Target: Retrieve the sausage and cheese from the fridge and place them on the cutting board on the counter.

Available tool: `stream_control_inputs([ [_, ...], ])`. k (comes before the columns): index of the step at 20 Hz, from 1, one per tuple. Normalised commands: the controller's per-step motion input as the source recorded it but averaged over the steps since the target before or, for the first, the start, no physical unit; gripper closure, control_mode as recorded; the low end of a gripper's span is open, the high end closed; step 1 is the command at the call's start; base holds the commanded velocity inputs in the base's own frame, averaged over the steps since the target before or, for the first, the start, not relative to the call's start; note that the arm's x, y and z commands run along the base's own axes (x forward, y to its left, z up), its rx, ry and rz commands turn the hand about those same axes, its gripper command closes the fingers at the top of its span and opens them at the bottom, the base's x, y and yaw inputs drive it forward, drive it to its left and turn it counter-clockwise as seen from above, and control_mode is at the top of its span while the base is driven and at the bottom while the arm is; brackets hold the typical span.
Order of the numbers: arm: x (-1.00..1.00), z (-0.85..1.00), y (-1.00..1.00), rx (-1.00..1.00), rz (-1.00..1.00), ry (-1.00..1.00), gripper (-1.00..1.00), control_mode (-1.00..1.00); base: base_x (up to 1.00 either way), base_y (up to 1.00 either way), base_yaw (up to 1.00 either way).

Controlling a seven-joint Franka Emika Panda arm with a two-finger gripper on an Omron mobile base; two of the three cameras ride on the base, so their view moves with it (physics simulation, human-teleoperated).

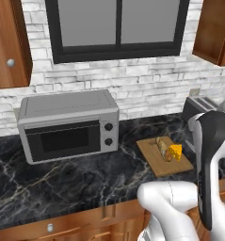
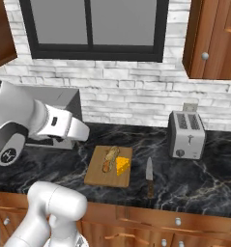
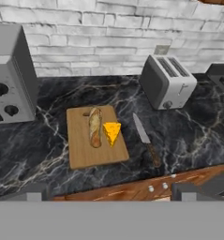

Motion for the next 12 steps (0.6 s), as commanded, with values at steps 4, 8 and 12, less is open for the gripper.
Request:
stream_control_inputs([
  [4,-0.48,0.40,0.03,-0.09,-0.09,-0.07,-1.00,-1.00,0.00,0.00,0.00],
  [8,-0.47,0.27,0.21,-0.03,-0.02,-0.07,-1.00,-1.00,0.00,0.00,0.00],
  [12,-0.41,0.00,0.27,0.08,0.07,-0.06,-1.00,-1.00,0.00,0.00,0.00],
])
